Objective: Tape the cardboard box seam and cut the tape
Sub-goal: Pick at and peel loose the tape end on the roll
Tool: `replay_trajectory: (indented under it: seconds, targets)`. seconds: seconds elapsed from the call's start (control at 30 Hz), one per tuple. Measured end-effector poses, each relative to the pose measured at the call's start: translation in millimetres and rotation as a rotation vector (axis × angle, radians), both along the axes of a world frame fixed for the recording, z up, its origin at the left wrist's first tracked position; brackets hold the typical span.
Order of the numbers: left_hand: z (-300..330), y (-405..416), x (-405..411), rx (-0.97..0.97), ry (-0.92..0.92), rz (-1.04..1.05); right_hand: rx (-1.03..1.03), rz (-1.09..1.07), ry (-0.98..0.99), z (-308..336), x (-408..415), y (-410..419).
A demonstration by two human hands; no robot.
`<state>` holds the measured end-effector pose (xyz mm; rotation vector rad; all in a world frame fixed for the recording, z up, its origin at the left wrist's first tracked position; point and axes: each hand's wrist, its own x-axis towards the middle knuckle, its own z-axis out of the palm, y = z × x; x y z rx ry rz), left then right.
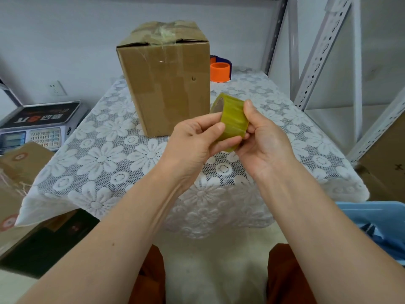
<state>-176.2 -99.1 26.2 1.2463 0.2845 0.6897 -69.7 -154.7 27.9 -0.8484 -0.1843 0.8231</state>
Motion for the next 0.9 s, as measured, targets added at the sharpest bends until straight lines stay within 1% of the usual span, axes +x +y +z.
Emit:
replay_trajectory:
  seconds: [0.17,0.33,0.53,0.67,0.77,0.9]
  targets:
    - [0.9,-2.5,-1.1,0.001,-0.010,0.009,-0.011,-0.019,-0.020,2.2,-3.4,-1.7]
    - [-2.3,0.3,1.9,0.032,-0.009,0.071,-0.037,-0.026,-0.047,1.7,-6.6,-1.0]
    - [-2.7,0.2,2.0,0.081,0.011,0.030,-0.047,-0.035,-0.029,-0.1,-3.7,0.3]
    - [0.6,-0.6,-0.2,0.023,0.010,-0.033,-0.045,-0.035,-0.011,-0.4,-2.7,0.2]
    - [-0.4,-0.4,1.2,-0.007,0.014,0.028,-0.051,-0.027,-0.017,0.1,-4.8,0.2]
    - [-2.4,-0.5,3.5,0.025,0.021,0.069,-0.066,-0.045,-0.022,1.1,-6.8,-0.3]
